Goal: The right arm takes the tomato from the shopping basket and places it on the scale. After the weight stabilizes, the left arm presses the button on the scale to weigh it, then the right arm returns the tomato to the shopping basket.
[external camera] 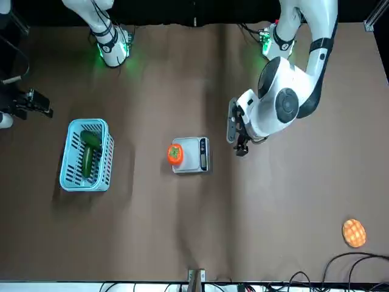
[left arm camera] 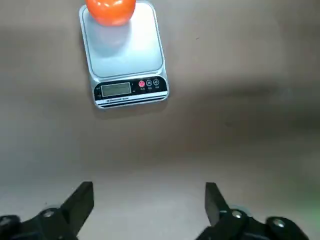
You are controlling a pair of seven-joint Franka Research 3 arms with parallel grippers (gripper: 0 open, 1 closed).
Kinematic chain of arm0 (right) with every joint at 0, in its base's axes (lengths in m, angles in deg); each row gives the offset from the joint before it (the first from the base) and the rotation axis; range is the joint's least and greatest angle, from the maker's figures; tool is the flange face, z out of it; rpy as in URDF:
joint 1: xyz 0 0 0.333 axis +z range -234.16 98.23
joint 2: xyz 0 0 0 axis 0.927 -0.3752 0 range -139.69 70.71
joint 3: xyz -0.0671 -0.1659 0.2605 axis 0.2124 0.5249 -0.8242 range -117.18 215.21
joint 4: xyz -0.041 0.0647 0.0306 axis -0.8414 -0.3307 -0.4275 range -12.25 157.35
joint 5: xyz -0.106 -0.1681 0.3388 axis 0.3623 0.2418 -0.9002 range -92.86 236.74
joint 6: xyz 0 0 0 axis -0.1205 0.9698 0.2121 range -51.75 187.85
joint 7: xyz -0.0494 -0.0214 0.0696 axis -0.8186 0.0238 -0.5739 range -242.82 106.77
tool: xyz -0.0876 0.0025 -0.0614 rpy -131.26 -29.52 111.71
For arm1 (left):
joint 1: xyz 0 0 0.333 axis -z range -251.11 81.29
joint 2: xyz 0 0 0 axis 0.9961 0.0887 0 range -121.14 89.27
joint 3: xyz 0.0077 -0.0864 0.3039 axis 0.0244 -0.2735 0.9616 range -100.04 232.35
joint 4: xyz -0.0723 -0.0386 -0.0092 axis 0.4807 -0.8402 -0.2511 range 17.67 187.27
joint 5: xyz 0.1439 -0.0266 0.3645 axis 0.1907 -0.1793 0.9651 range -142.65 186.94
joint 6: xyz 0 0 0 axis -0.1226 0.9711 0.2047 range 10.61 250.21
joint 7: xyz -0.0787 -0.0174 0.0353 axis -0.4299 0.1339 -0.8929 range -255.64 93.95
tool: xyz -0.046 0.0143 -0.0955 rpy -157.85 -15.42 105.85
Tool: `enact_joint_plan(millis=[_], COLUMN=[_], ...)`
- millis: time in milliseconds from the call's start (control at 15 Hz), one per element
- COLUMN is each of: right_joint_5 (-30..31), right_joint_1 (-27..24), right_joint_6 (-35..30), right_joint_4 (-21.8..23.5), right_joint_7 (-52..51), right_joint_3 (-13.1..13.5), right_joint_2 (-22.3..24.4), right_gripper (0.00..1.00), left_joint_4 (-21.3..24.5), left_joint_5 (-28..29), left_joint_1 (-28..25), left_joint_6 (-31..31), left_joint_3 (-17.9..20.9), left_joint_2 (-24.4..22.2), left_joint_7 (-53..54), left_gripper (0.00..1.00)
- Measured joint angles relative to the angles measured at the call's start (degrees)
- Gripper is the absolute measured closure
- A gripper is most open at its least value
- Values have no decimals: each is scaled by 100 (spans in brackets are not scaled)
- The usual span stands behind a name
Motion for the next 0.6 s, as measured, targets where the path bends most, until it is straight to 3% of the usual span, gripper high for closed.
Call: enact_joint_plan(millis=[67,200,400,600], right_joint_5=[1,2,2,2], right_joint_1=[-15,-19,-18,-18], right_joint_6=[6,19,45,53], right_joint_4=[0,1,1,1], right_joint_7=[-7,-8,-9,-9], right_joint_3=[0,-3,-25,-29], right_joint_2=[0,0,0,0], right_gripper=[1,0,0,0], left_joint_4=[0,-1,-19,-179], left_joint_5=[0,0,213,1023], left_joint_1=[75,240,381,574], left_joint_6=[65,164,243,261], left_joint_3=[-4,-5,-3,-4], left_joint_2=[73,220,446,682], left_joint_7=[-73,-351,-683,-1450], left_gripper=[12,16,46,78])
